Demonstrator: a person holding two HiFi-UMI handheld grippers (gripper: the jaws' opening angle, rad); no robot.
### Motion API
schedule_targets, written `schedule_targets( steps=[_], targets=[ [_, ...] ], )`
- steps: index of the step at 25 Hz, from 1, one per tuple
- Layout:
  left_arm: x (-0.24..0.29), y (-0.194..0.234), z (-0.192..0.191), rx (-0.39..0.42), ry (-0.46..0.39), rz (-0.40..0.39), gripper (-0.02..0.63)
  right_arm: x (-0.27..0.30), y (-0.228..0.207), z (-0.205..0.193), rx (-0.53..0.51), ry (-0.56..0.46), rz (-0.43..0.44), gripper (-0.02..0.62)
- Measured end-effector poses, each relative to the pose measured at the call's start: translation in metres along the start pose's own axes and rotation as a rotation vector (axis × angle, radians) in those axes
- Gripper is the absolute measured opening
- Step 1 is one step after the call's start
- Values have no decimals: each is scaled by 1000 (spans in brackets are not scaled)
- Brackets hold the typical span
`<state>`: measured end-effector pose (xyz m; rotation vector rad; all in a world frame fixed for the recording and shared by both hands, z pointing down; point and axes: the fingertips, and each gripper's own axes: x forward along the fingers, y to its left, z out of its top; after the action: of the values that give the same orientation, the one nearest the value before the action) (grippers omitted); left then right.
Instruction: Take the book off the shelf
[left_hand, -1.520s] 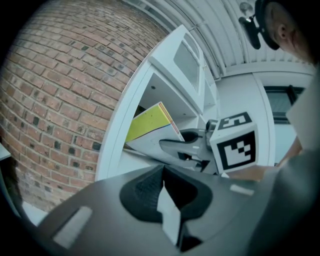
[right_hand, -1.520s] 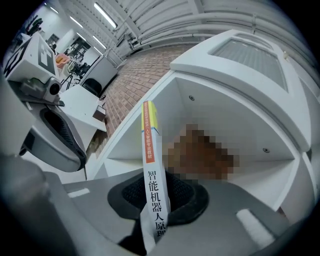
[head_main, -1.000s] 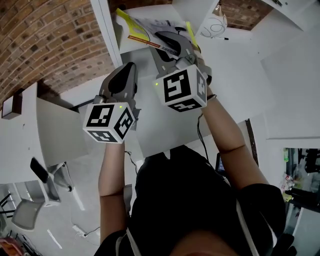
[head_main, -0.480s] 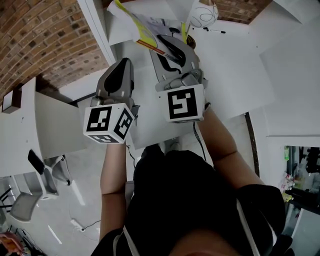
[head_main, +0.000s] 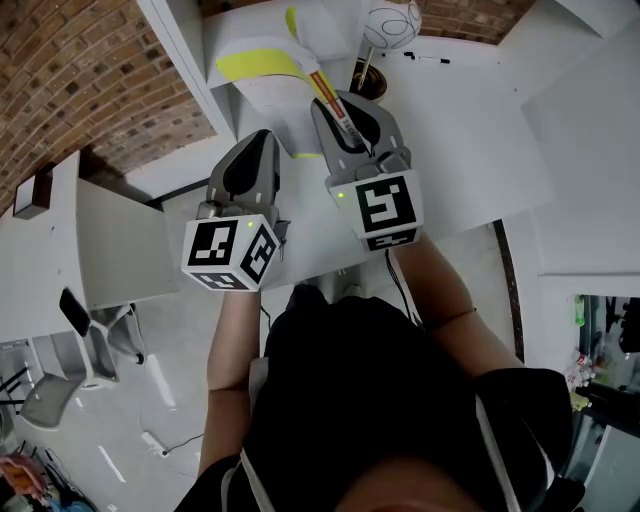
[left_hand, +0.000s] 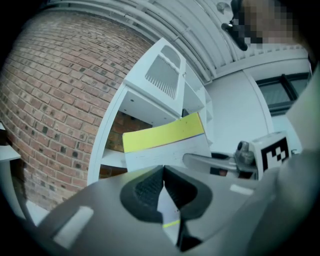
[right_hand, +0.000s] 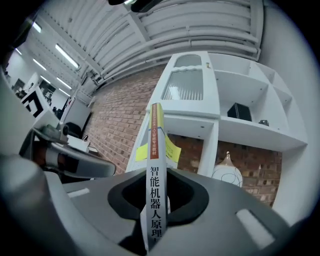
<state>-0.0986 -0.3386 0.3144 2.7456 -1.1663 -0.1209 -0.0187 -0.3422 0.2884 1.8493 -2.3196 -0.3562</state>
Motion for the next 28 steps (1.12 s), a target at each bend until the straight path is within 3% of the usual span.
schedule_targets(
  steps=[4,7,28],
  targets=[
    [0,-10,-13,-7,25,-9,6,-17,22,-26,-21,45,76,64],
    [-1,-20,-25,-17,45,-19,6,-31,24,-43,24,75,96,64],
    [-15,-58,-65,-25,109,-60,6,-108,6,-74,207,109,116,66]
  ],
)
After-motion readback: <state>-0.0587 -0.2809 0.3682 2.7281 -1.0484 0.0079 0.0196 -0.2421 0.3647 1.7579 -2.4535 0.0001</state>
